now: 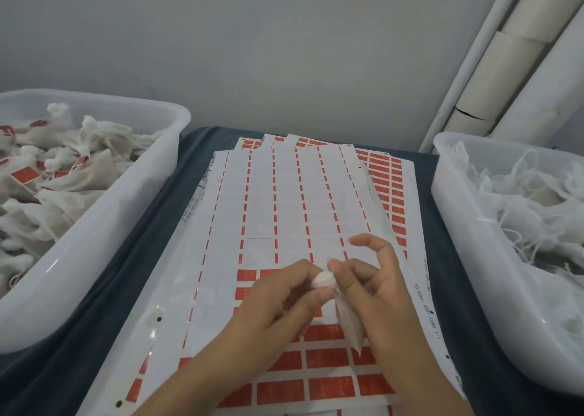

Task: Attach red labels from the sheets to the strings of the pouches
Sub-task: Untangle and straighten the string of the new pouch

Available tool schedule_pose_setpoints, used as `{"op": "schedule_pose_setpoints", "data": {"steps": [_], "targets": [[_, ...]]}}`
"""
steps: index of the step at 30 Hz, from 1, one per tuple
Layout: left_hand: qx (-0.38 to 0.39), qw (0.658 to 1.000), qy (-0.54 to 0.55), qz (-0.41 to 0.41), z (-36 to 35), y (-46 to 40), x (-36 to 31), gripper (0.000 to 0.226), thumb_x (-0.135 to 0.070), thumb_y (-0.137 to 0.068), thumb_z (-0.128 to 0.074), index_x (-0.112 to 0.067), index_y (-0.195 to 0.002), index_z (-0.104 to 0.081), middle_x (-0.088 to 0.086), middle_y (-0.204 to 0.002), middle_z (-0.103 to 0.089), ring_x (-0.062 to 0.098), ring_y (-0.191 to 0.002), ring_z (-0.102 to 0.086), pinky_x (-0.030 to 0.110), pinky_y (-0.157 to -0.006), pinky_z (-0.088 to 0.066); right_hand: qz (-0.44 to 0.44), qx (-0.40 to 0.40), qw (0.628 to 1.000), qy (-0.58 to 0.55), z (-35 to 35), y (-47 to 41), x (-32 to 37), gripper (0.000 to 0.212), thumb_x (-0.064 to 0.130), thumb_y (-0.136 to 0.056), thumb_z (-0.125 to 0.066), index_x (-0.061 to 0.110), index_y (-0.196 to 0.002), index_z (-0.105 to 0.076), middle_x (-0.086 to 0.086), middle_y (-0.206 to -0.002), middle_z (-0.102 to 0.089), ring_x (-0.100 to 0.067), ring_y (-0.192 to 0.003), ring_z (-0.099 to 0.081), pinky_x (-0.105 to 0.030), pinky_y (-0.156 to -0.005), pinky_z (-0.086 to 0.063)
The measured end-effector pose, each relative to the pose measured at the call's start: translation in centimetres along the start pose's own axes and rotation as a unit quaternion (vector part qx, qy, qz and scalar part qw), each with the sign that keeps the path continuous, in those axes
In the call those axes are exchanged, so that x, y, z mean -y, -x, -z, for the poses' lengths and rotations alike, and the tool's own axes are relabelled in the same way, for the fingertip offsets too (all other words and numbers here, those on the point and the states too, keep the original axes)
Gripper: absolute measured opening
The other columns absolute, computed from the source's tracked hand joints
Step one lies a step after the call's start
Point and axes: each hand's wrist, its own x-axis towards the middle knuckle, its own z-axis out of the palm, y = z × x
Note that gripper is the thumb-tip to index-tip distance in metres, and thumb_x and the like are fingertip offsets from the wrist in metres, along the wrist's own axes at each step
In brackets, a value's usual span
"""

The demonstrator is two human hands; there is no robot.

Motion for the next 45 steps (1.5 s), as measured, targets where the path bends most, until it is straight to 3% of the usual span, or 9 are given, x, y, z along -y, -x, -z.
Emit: {"op": "schedule_pose_setpoints", "data": {"steps": [7,15,24,28,31,34,37,41,45], "targets": [[-0.012,1.000,-0.019,0.002,-0.1,0.0,0.0,0.024,-0.050,-0.085,-0.045,-0.030,-0.087,-0.057,-0.021,-0.063,-0.054,-0.003,-0.056,-0.049,0.010,-0.054,-0.040,-0.004,0.006,0.999,0.033,0.4,0.0,-0.2,0.025,0.042,-0.070,-0.057,0.026,-0.086,-0.066,0.015,-0.080,-0.070,-0.001,-0.081,-0.065,-0.007,-0.065,-0.049],[-0.033,0.999,0.018,0.020,0.6,-0.1,0.2,0.025,-0.053,-0.089,-0.047,-0.031,-0.087,-0.059,-0.007,-0.059,-0.053,0.004,-0.052,-0.045,0.019,-0.051,-0.041,-0.034,0.099,0.993,0.045,0.8,0.0,0.1,0.033,0.039,-0.067,-0.063,0.028,-0.098,-0.066,0.019,-0.091,-0.069,0.002,-0.088,-0.063,-0.009,-0.069,-0.049],[-0.063,0.996,0.059,0.000,0.7,-0.1,-0.3,0.012,-0.045,-0.085,-0.053,-0.039,-0.092,-0.046,-0.007,-0.056,-0.055,0.002,-0.047,-0.044,0.013,-0.048,-0.039,-0.088,0.088,0.991,0.048,1.6,-0.2,0.2,0.027,0.039,-0.066,-0.064,0.025,-0.089,-0.069,0.016,-0.083,-0.070,0.003,-0.081,-0.064,-0.005,-0.064,-0.047],[-0.070,0.986,0.152,0.021,1.2,-0.2,-0.6,0.025,-0.033,-0.080,-0.056,-0.023,-0.099,-0.044,-0.003,-0.060,-0.059,0.003,-0.049,-0.045,0.012,-0.050,-0.039,-0.204,0.193,0.954,-0.106,1.2,0.1,0.7,0.021,0.028,-0.075,-0.065,0.019,-0.091,-0.075,0.006,-0.081,-0.070,-0.002,-0.072,-0.064,-0.011,-0.068,-0.049],[-0.062,0.968,0.229,0.082,0.9,-0.4,-0.3,0.027,-0.041,-0.072,-0.067,-0.032,-0.093,-0.053,0.009,-0.071,-0.061,0.016,-0.061,-0.049,0.019,-0.056,-0.043,-0.236,0.238,0.912,-0.236,0.7,0.4,1.0,0.016,0.019,-0.081,-0.064,0.008,-0.089,-0.072,0.002,-0.067,-0.062,-0.006,-0.061,-0.058,-0.019,-0.065,-0.048],[-0.052,0.947,0.287,0.137,0.8,-0.6,0.0,0.031,-0.043,-0.066,-0.074,-0.036,-0.092,-0.058,0.003,-0.073,-0.063,0.018,-0.067,-0.054,0.030,-0.065,-0.045,-0.241,0.208,0.896,-0.311,0.5,0.4,0.8,0.021,0.021,-0.074,-0.069,0.005,-0.087,-0.072,-0.002,-0.065,-0.053,-0.008,-0.057,-0.049,-0.021,-0.064,-0.046],[-0.084,0.928,0.329,0.153,0.1,-1.0,0.0,0.041,-0.038,-0.067,-0.075,-0.044,-0.103,-0.055,-0.006,-0.082,-0.067,0.009,-0.059,-0.062,0.021,-0.054,-0.051,-0.210,0.122,0.950,-0.196,0.4,0.1,0.1,0.030,0.032,-0.073,-0.066,0.014,-0.096,-0.073,0.001,-0.082,-0.070,-0.011,-0.073,-0.065,-0.025,-0.079,-0.050],[-0.130,0.966,0.192,0.115,-1.0,-1.0,-0.2,0.054,-0.067,-0.059,-0.059,-0.067,-0.107,-0.035,-0.032,-0.109,-0.052,0.008,-0.082,-0.067,0.019,-0.054,-0.052,-0.156,0.046,0.980,-0.113,0.4,-0.1,-0.3,0.021,0.035,-0.076,-0.059,0.029,-0.089,-0.074,0.010,-0.087,-0.073,-0.003,-0.083,-0.068,-0.027,-0.082,-0.049],[-0.232,0.970,0.013,0.070,0.6,-0.8,0.1,0.045,-0.076,-0.067,-0.048,-0.043,-0.097,-0.050,-0.024,-0.099,-0.058,0.000,-0.079,-0.062,0.011,-0.055,-0.048,-0.126,0.018,0.991,-0.028,0.6,-0.1,-0.6,0.021,0.047,-0.074,-0.056,0.035,-0.087,-0.069,0.012,-0.085,-0.070,-0.005,-0.086,-0.067,-0.022,-0.077,-0.052]]}}
